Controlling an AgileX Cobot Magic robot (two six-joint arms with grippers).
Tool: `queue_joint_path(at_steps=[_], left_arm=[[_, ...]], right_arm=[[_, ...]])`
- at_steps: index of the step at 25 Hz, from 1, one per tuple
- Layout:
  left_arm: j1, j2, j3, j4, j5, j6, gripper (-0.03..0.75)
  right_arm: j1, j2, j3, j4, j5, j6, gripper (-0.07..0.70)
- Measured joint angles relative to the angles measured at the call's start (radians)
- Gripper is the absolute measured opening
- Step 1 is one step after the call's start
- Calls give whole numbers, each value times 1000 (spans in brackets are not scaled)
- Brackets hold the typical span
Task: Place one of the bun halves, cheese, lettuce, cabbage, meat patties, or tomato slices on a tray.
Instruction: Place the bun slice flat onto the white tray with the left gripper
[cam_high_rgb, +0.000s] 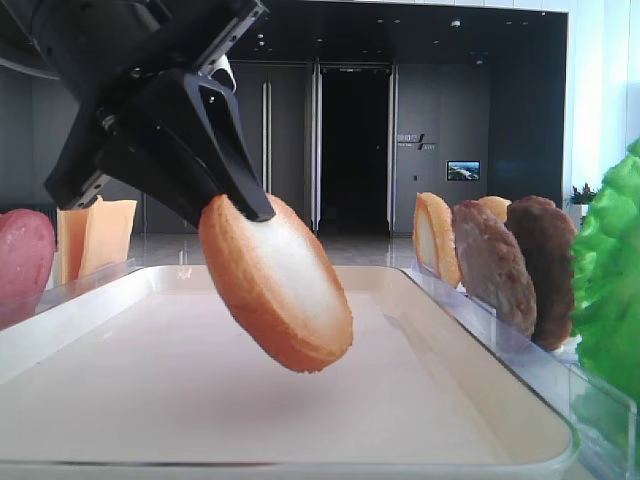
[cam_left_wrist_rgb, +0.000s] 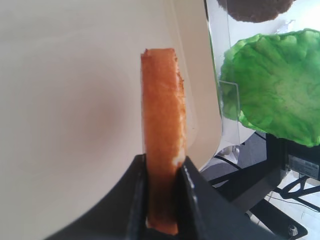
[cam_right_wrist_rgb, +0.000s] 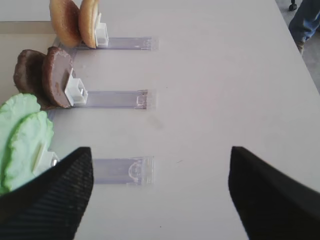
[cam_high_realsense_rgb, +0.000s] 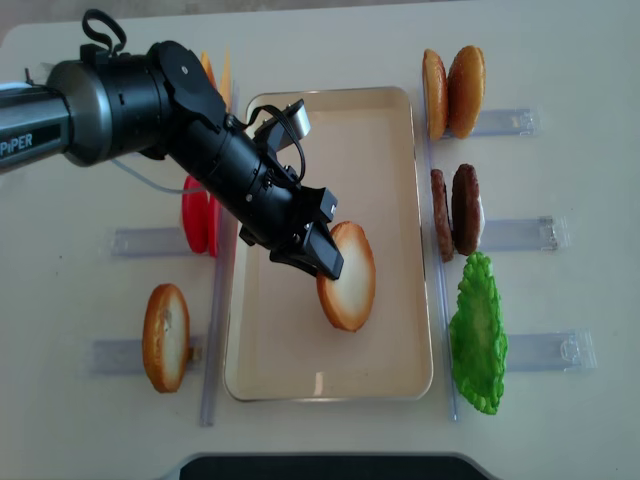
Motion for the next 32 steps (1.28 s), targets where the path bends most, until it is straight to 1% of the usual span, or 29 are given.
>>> queue_joint_path(at_steps=[5,13,23,26,29,32], left_arm=[[0,0,0,-11,-45,-1,117],[0,0,0,-23,-48,13,117],[0,1,0,-39,-66,13,117],[0,1,15,-51,-81,17,117],[0,1,52,-69,-93,43,117],[0,1,84,-139,-102,112,117]], right_arm=[[0,0,0,0,0,0,531],[0,0,0,0,0,0,531],[0,0,0,0,0,0,531],[0,0,0,0,0,0,531],[0,0,0,0,0,0,531],[0,0,0,0,0,0,531]])
